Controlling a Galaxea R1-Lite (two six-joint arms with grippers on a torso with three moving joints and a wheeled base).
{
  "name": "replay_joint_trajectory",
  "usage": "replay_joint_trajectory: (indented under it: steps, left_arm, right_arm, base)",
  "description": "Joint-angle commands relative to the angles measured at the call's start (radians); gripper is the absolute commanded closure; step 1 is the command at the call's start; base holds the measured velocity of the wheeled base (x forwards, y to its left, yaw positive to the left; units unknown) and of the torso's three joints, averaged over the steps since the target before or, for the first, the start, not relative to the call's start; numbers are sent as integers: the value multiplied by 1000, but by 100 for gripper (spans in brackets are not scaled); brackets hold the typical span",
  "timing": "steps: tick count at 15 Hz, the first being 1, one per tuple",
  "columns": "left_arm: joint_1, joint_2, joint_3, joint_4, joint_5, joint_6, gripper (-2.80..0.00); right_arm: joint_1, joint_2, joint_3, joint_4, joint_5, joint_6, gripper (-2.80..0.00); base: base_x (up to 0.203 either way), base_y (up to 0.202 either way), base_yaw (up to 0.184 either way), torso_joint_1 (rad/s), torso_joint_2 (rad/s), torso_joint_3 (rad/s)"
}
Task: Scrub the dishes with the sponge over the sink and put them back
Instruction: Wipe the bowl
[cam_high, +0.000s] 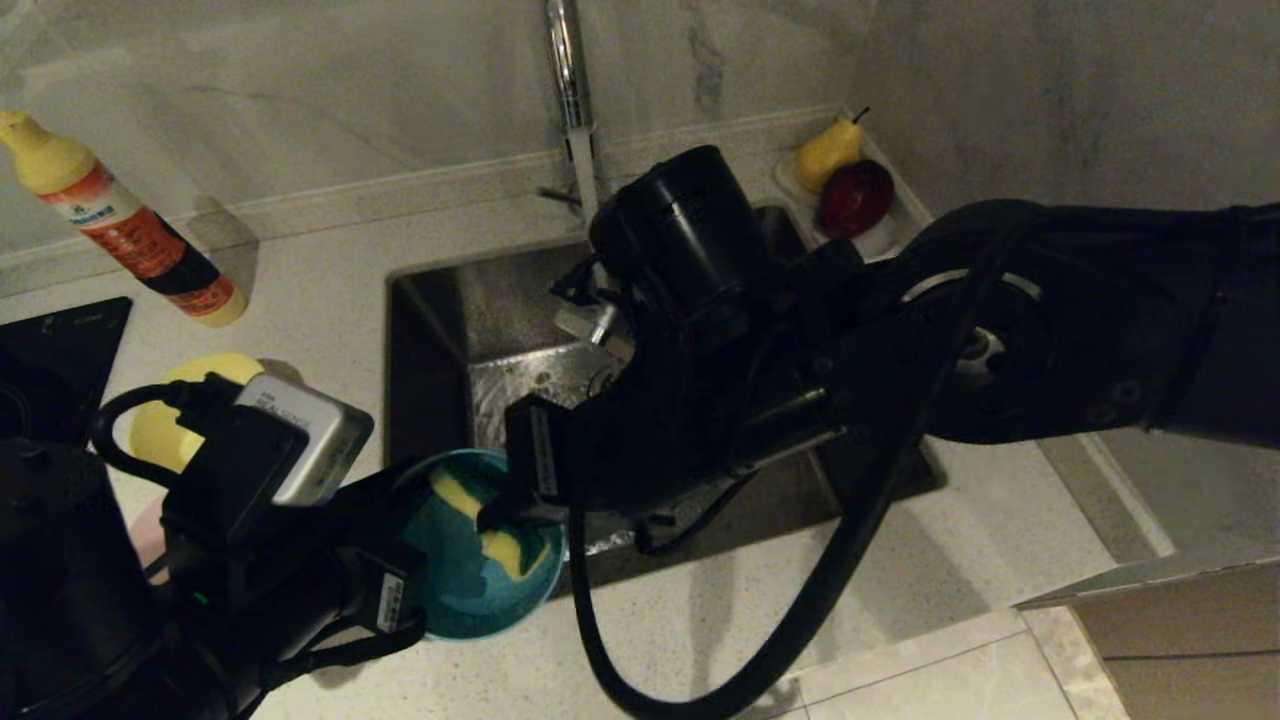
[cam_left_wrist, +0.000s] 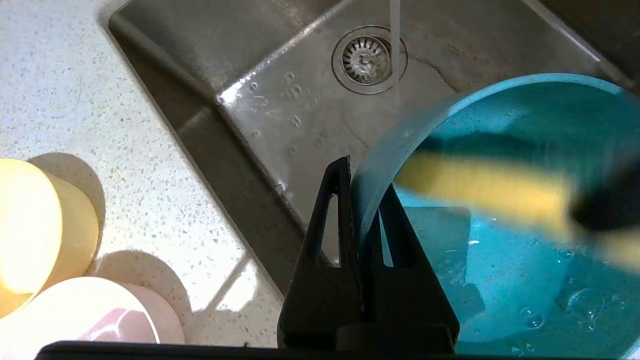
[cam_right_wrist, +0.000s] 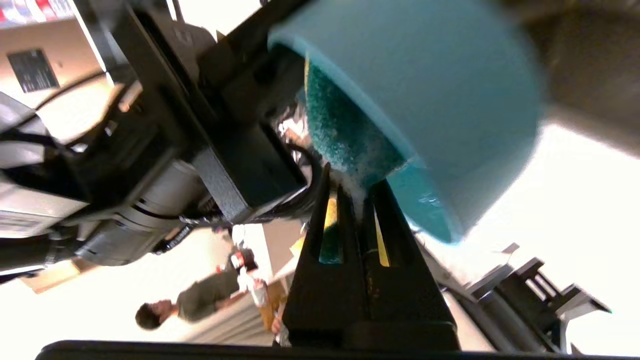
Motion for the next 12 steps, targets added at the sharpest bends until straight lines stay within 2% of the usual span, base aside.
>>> replay_joint_trajectory:
  steps: [1,4,12]
  left_arm:
    - [0,3,0,-3,3,3,0]
    - [0,-6,-9,-5,3,2,0]
    - [3,-9,-9,-56,8,6,0]
  right_arm:
    - [-22,-26,1,12,4,3,0]
    - [-43,-29,3,57,4,3,0]
    - [-24,-19,9,84,4,5,0]
  base:
    - [0,0,0,0,0,0]
    - [0,0,0,0,0,0]
    - [0,0,0,0,0,0]
